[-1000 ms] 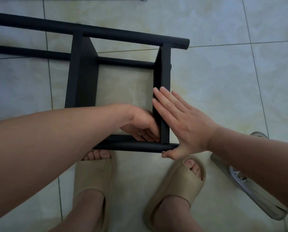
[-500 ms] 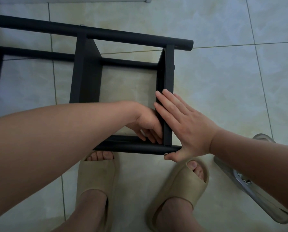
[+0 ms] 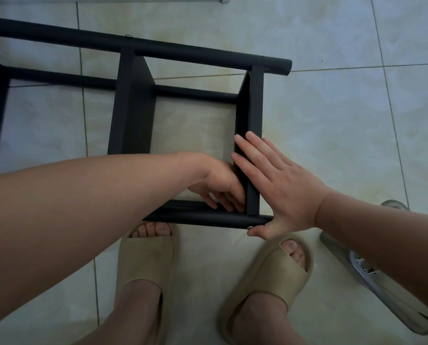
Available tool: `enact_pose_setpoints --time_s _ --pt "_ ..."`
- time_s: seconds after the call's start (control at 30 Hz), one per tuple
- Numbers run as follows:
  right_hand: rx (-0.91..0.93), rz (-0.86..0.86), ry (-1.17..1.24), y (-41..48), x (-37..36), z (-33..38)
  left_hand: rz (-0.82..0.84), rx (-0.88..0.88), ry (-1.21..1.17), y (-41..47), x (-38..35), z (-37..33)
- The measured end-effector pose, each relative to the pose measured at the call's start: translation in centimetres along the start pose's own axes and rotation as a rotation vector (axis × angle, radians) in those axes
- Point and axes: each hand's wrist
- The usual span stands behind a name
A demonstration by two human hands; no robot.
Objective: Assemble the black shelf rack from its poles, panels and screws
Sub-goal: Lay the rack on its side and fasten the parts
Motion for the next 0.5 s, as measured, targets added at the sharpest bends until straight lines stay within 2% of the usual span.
enact_pose_setpoints --time_s 0.5 --pt "-0.001 0.014 0.008 0.10 0.06 0.09 0.026 0.055 -0.049 -0.15 -0.11 -0.07"
Point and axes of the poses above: each hand's wrist, its own y-axis towards the middle knuckle, its own x-axis out of the back of the hand, z = x × y, and after that the axes turned 5 degrees about -y, right-handed
